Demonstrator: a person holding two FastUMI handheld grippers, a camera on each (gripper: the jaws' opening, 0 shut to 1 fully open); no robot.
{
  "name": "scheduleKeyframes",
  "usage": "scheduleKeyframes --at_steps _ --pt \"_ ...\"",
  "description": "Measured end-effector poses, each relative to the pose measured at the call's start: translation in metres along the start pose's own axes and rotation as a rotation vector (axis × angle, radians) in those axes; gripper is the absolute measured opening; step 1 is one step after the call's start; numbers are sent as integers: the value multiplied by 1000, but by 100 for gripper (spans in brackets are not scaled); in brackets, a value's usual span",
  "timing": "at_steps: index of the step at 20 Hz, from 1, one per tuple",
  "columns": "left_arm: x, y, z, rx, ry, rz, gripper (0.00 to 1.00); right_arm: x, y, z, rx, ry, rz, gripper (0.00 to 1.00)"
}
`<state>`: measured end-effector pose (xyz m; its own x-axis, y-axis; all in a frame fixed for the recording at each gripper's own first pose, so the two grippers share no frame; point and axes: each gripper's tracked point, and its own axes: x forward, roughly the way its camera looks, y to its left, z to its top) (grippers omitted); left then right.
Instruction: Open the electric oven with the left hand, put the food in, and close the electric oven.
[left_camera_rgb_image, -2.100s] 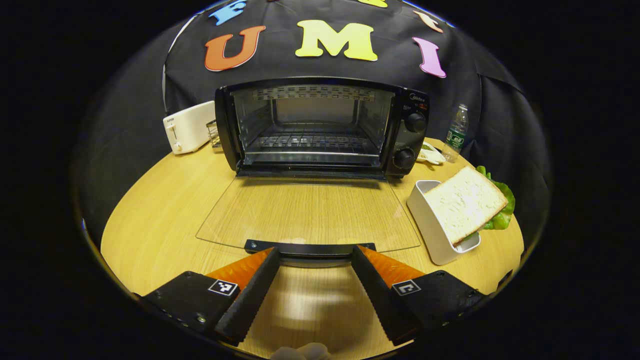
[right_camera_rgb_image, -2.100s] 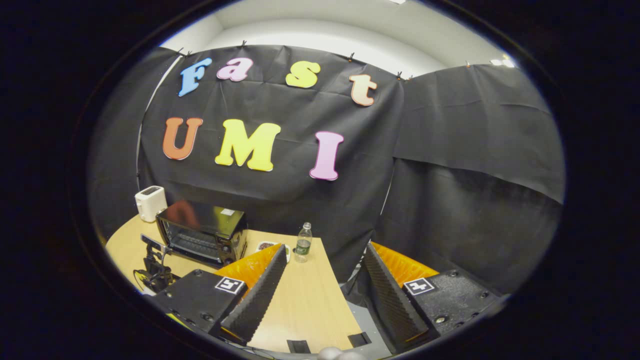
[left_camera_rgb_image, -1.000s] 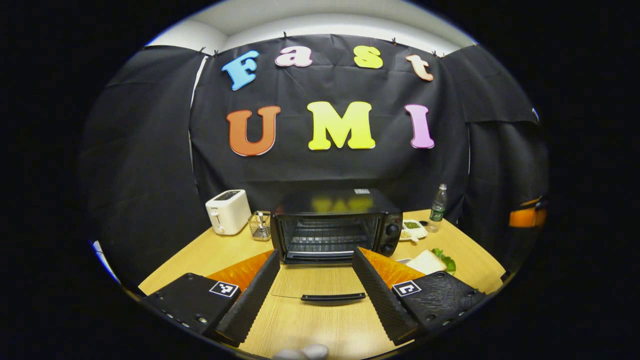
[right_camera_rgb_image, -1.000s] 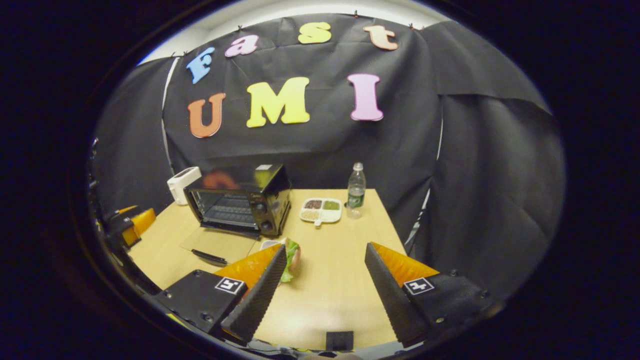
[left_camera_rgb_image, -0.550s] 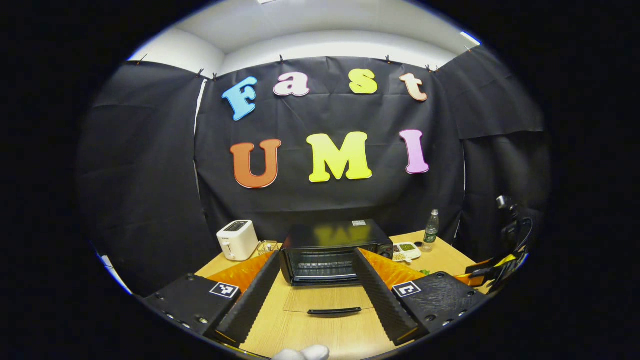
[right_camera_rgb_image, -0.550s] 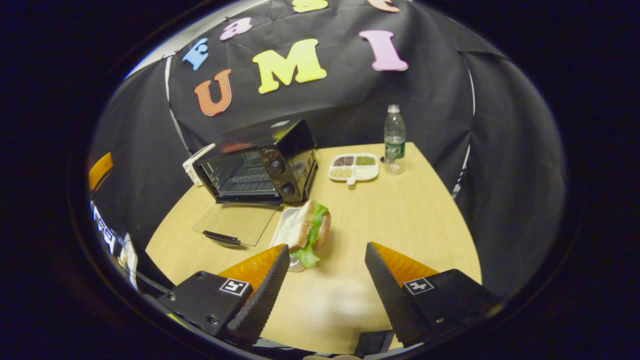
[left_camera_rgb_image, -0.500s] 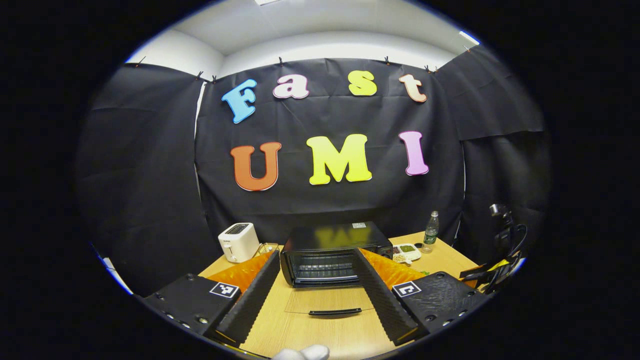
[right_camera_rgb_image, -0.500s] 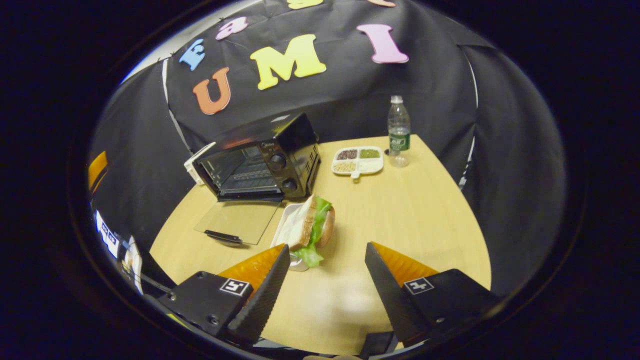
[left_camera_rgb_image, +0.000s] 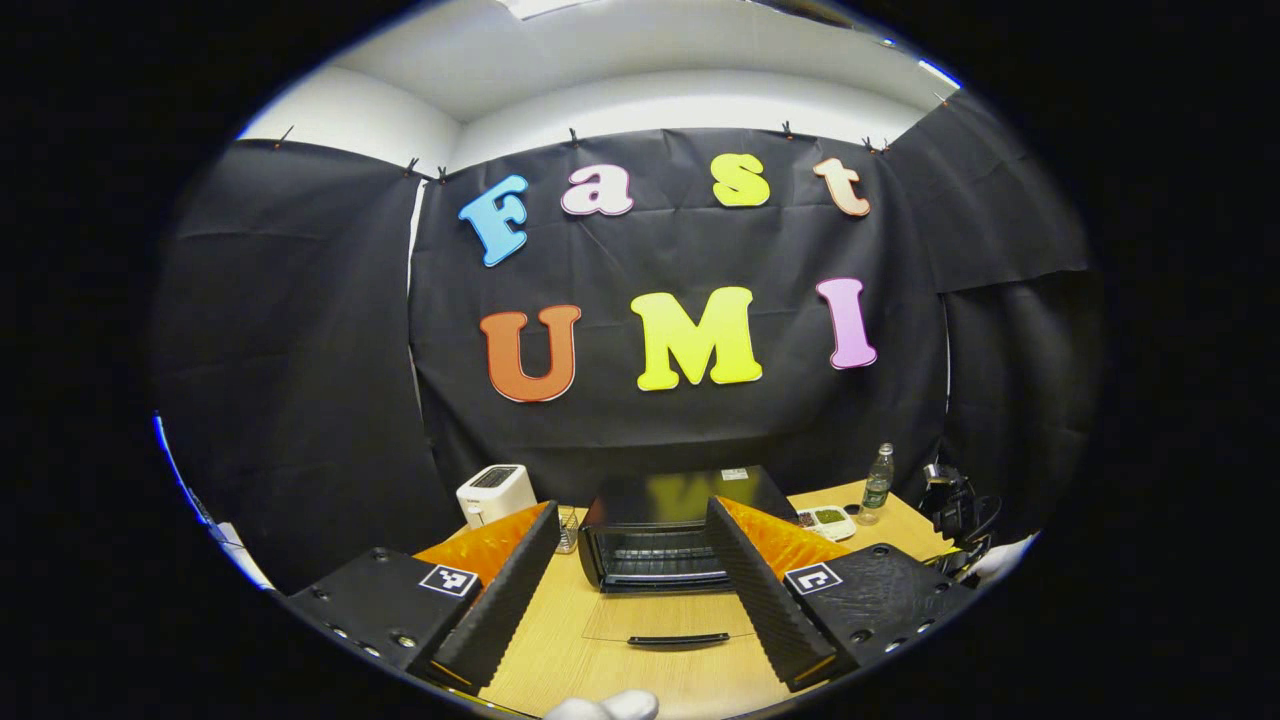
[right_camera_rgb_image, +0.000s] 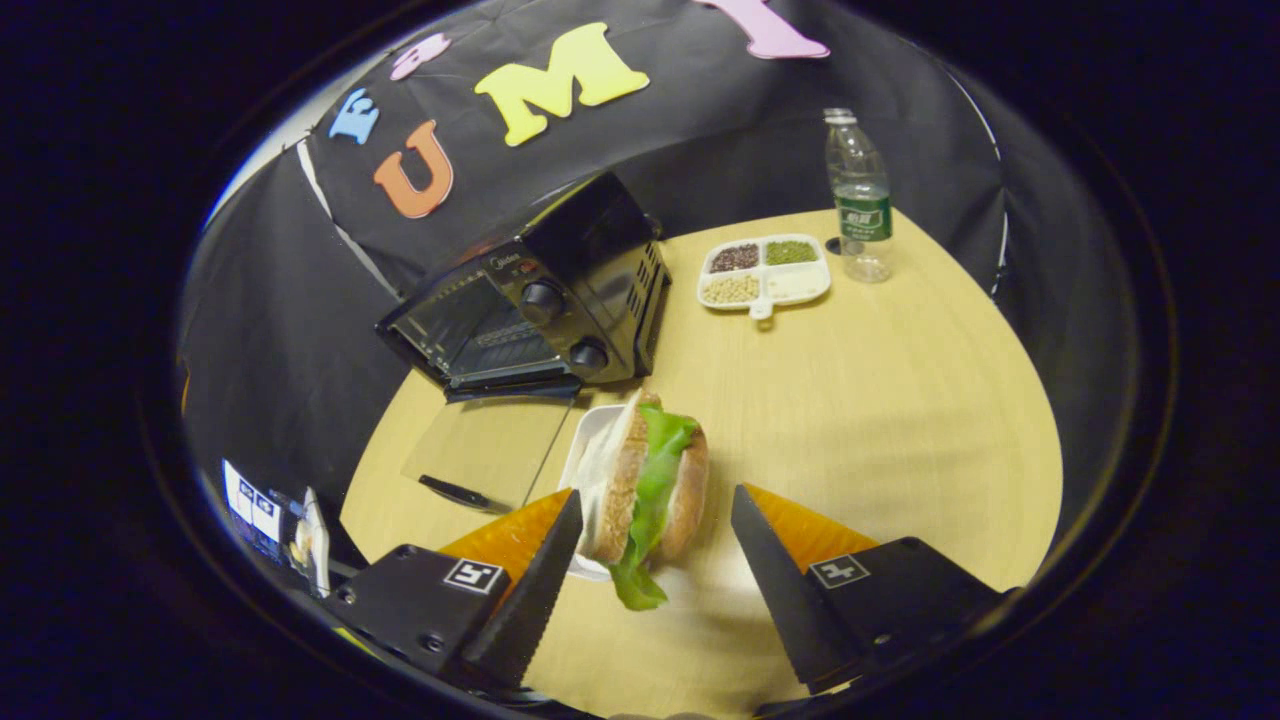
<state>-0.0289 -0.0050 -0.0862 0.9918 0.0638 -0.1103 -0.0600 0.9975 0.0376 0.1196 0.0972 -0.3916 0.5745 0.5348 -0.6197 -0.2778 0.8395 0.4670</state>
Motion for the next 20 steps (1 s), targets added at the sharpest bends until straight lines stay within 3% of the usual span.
scheduleKeyframes --at_steps 2,3,4,5,7,10,12,13,20 --pt "5 2 -2 3 11 17 96 11 -2 4 43 22 15 95" --pt "8 3 -2 3 15 26 96 15 0 3 63 36 32 82" --pt "9 3 -2 1 19 32 96 16 3 4 82 44 49 90" --pt "11 3 -3 -1 23 37 96 17 6 3 97 52 64 88" --pt "15 2 -4 -5 27 39 96 19 10 6 113 57 81 59" --pt "20 3 -7 -14 35 37 96 14 19 11 117 41 92 39" --pt "23 5 -7 -25 34 34 96 11 26 14 101 33 90 34" --pt "23 7 -7 -26 33 33 96 9 29 17 94 25 89 43" --pt "18 22 -8 -15 20 2 96 -22 68 49 119 -106 77 43"
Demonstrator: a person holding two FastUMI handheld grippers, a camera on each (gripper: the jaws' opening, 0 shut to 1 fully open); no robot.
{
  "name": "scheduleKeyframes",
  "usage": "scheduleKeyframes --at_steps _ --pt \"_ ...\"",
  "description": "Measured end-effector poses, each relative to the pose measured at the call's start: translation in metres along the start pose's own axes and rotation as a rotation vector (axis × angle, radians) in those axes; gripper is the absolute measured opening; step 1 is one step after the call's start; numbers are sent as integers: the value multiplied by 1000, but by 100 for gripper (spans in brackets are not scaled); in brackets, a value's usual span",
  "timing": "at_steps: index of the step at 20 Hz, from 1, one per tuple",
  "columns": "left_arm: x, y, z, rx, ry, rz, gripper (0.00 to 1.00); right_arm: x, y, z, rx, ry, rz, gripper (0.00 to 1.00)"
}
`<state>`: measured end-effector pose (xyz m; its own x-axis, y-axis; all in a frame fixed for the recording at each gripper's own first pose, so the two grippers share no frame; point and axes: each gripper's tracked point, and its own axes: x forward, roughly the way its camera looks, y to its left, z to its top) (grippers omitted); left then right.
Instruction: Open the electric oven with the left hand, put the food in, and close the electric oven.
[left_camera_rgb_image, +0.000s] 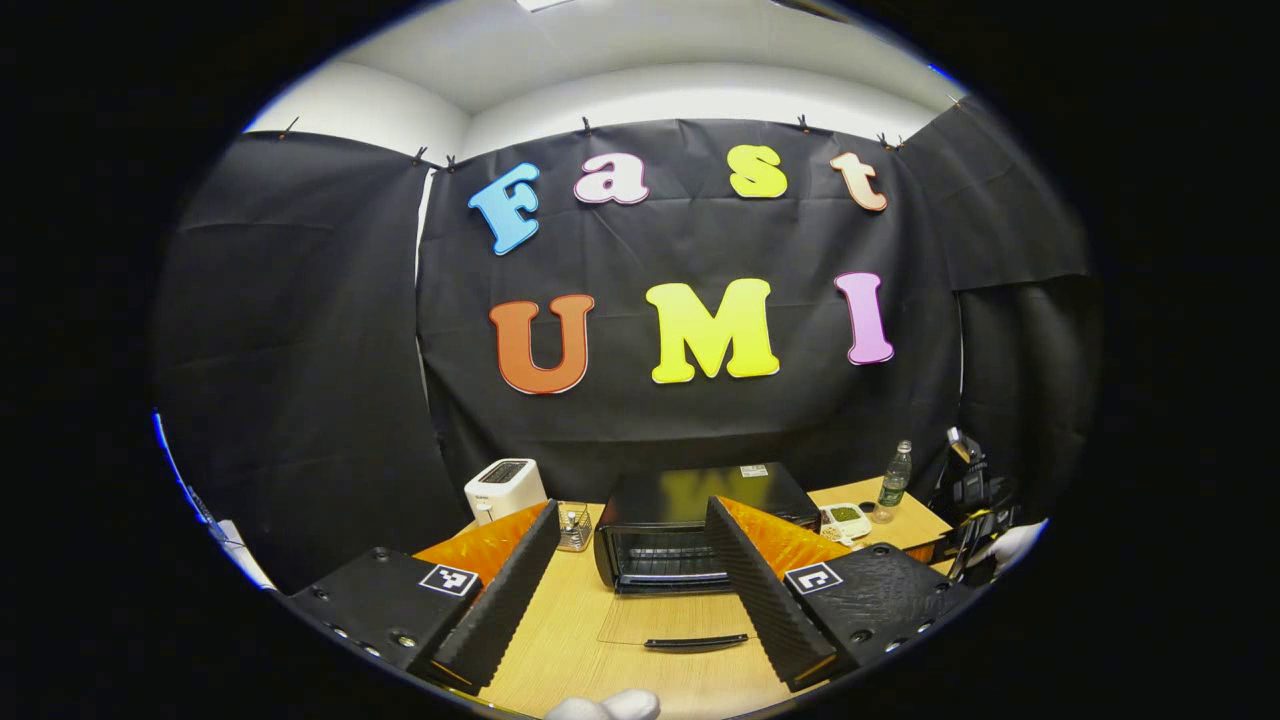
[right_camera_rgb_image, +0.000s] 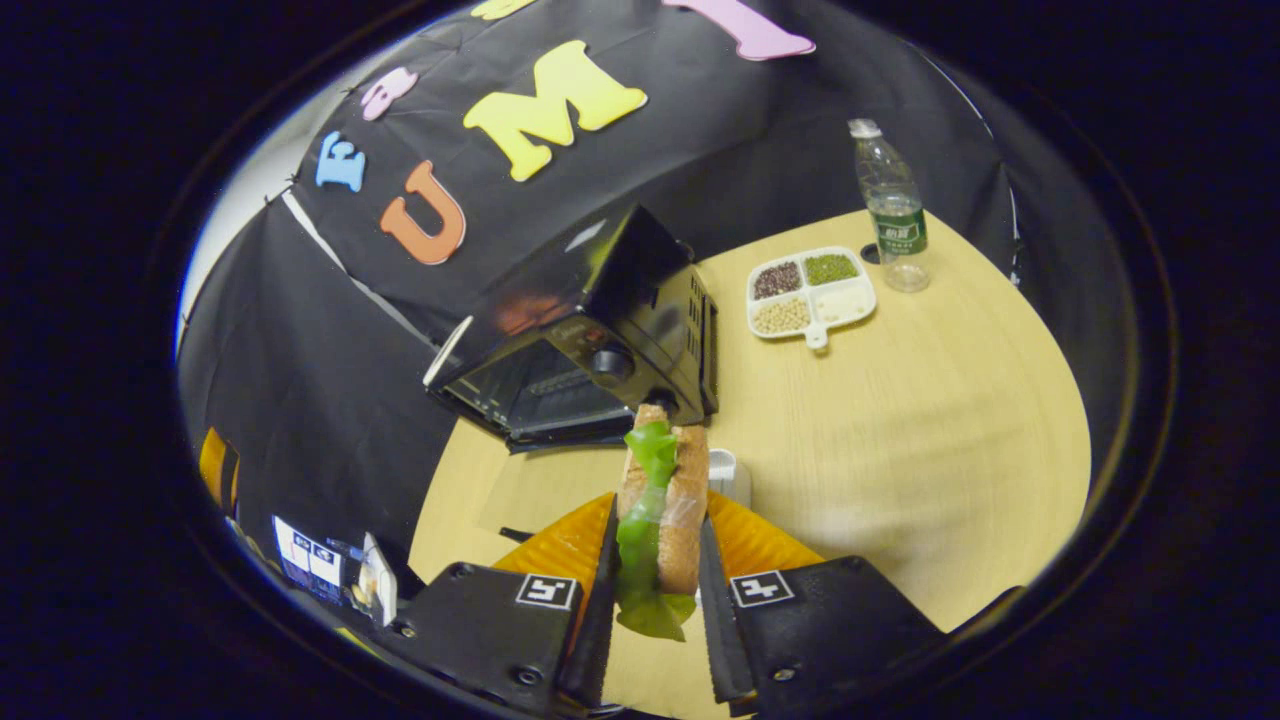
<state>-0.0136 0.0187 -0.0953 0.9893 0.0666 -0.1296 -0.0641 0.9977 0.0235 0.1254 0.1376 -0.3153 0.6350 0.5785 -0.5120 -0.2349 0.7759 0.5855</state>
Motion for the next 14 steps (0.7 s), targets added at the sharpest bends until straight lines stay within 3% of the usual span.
scheduleKeyframes --at_steps 7,14 --pt "-13 13 -11 29 18 -57 96 -1 63 -6 113 -149 17 42" --pt "-27 22 -27 48 51 -111 96 45 100 -32 329 -246 63 42"
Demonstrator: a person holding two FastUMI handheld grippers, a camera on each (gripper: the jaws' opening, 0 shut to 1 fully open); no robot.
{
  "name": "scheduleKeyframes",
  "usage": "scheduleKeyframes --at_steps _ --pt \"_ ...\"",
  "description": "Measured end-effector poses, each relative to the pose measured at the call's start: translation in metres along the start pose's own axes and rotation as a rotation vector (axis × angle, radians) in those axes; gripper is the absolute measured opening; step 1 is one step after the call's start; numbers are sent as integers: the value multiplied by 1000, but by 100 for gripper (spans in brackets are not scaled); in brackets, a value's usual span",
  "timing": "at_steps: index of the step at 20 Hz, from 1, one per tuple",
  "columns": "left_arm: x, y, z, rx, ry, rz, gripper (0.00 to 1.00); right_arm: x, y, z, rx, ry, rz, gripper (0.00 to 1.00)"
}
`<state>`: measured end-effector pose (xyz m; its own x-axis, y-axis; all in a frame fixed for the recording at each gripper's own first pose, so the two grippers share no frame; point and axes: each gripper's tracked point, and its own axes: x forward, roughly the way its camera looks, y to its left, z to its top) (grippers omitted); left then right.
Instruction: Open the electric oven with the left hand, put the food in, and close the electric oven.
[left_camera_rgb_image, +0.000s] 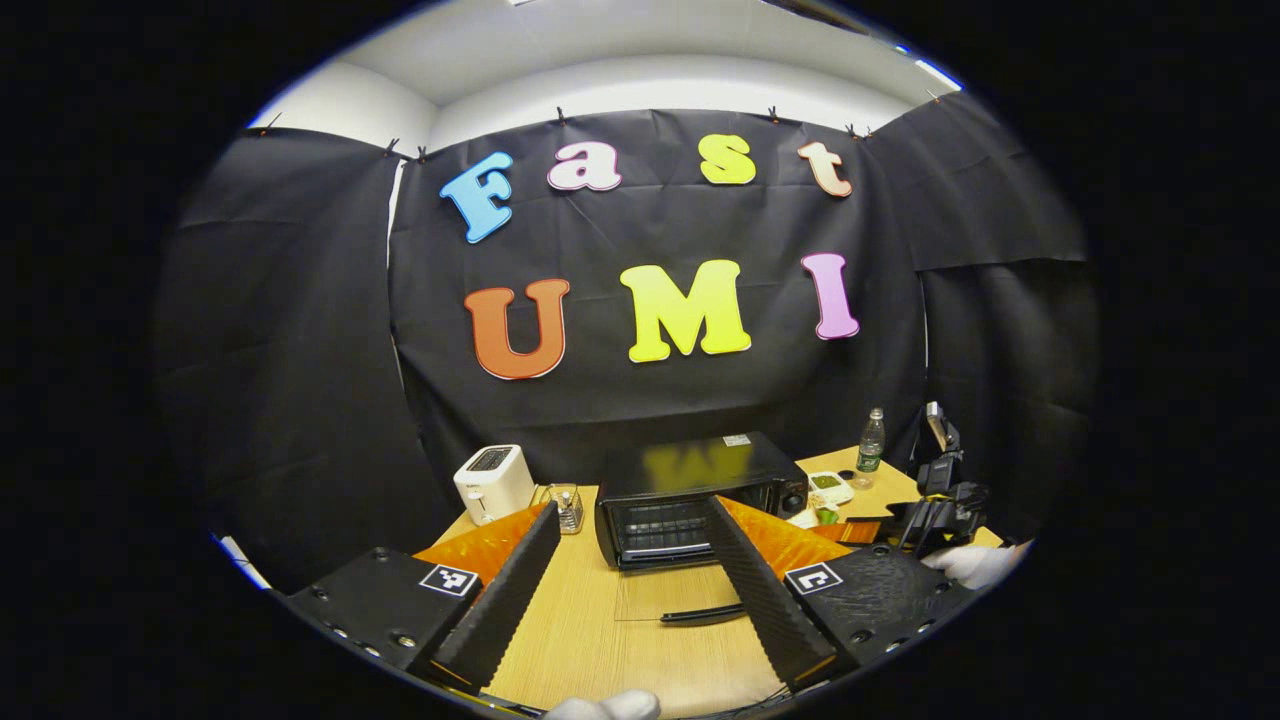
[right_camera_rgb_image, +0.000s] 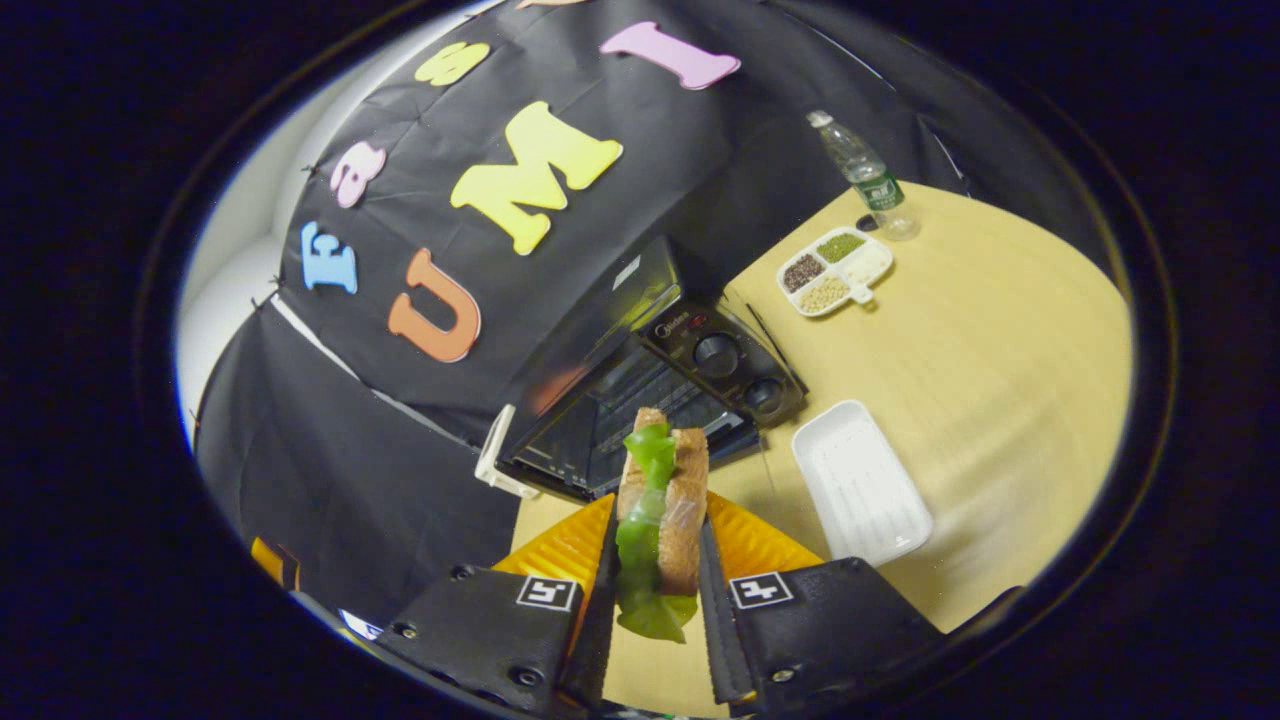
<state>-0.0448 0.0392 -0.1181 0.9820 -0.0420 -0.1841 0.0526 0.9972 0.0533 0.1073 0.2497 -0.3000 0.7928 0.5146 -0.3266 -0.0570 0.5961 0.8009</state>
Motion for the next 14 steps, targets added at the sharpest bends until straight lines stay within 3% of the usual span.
scheduleKeyframes --at_steps 5,14 --pt "-8 2 -10 1 25 4 96 40 12 -18 141 -66 27 42" --pt "-13 -2 -23 -33 38 10 96 122 37 -23 242 -162 37 42"
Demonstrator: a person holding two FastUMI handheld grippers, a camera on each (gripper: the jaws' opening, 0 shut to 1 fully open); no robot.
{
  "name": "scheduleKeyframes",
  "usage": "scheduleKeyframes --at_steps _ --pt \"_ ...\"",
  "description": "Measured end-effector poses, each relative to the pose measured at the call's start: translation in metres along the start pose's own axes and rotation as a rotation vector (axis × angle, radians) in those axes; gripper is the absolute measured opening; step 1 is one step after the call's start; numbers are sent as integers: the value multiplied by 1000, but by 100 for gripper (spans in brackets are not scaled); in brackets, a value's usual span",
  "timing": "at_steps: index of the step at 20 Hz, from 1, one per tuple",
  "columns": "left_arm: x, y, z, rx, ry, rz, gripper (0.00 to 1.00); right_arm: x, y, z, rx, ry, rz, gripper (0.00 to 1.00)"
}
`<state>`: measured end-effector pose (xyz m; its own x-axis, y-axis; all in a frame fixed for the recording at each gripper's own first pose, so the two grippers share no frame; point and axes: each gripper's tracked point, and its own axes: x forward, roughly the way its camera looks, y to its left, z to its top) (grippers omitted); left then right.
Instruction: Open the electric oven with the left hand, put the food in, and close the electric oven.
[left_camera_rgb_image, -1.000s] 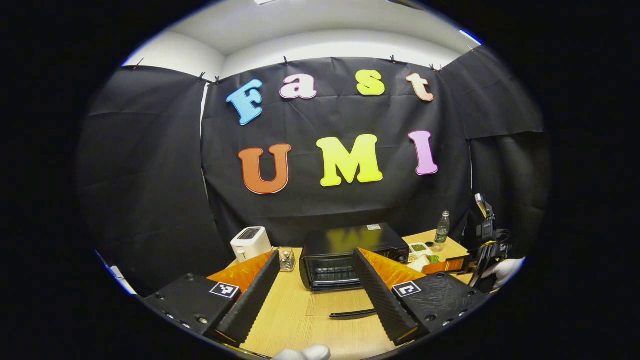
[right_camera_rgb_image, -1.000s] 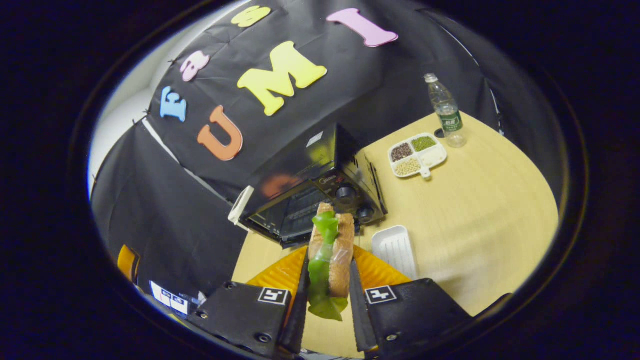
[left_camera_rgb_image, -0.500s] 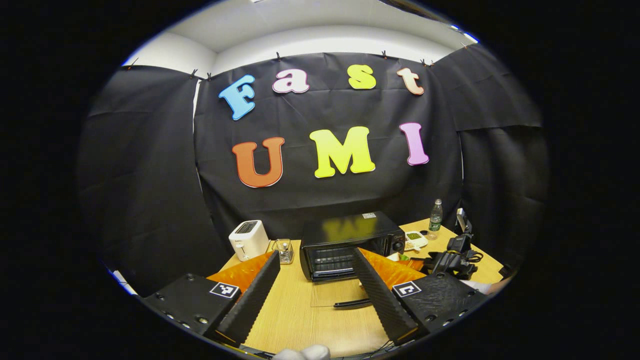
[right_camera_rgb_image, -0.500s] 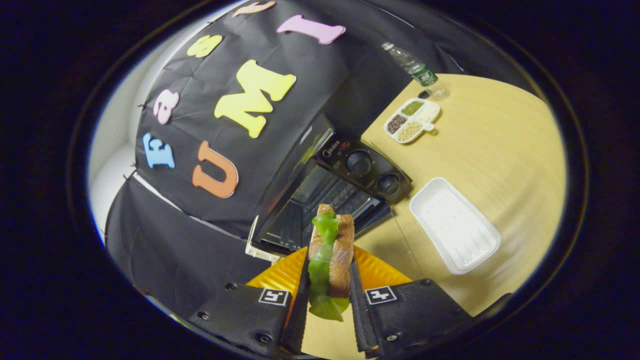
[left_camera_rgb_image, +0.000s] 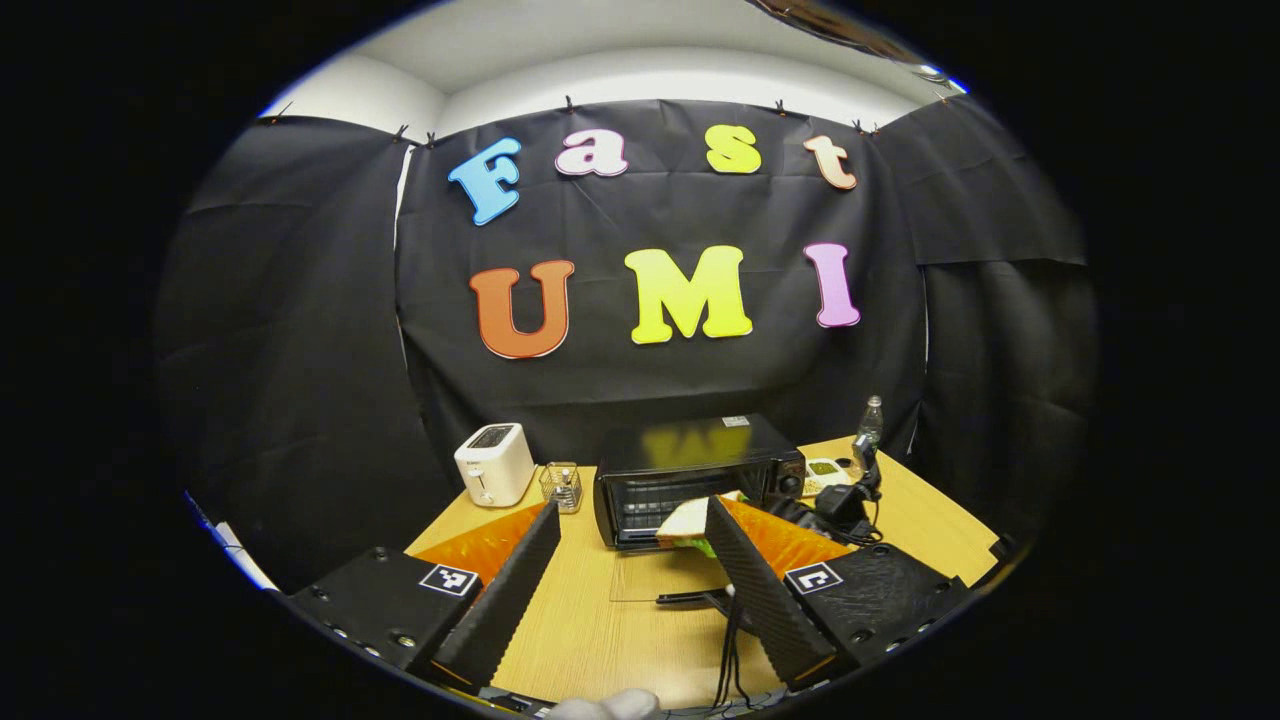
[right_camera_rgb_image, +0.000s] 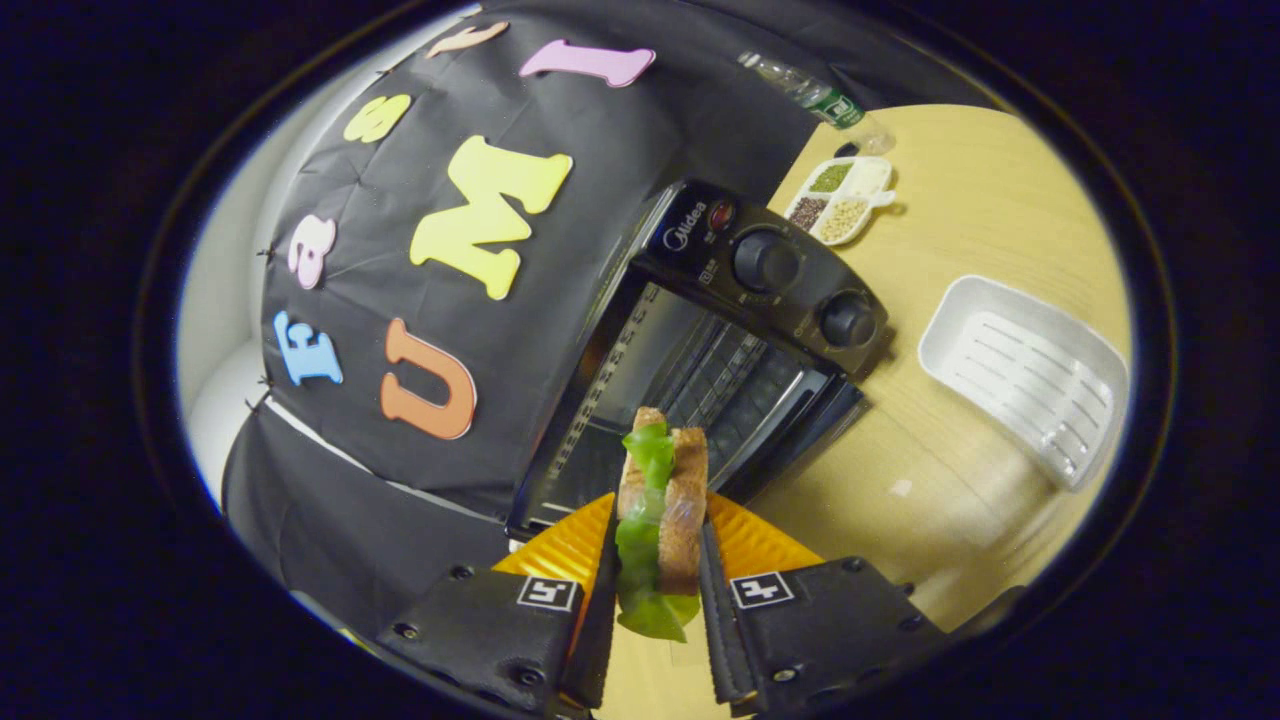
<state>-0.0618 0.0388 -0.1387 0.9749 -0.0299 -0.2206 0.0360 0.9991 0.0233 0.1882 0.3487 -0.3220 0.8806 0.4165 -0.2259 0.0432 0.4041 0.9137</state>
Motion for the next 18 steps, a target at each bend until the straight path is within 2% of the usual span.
scheduleKeyframes --at_steps 2,9,14,15,16,17,18 --pt "2 4 -5 5 11 9 96 15 2 1 42 -25 -3 42" --pt "9 18 -16 10 38 45 96 64 -2 5 68 -83 -37 42" --pt "11 29 -18 13 45 71 96 86 0 4 12 -83 -51 42" --pt "12 29 -18 9 41 71 96 88 -1 4 3 -80 -56 33" --pt "11 29 -16 4 38 74 96 89 -3 5 -3 -85 -61 43" --pt "12 29 -16 3 38 76 96 91 -7 5 -11 -80 -73 44" --pt "12 30 -17 2 38 77 96 91 -10 4 -24 -74 -88 37"
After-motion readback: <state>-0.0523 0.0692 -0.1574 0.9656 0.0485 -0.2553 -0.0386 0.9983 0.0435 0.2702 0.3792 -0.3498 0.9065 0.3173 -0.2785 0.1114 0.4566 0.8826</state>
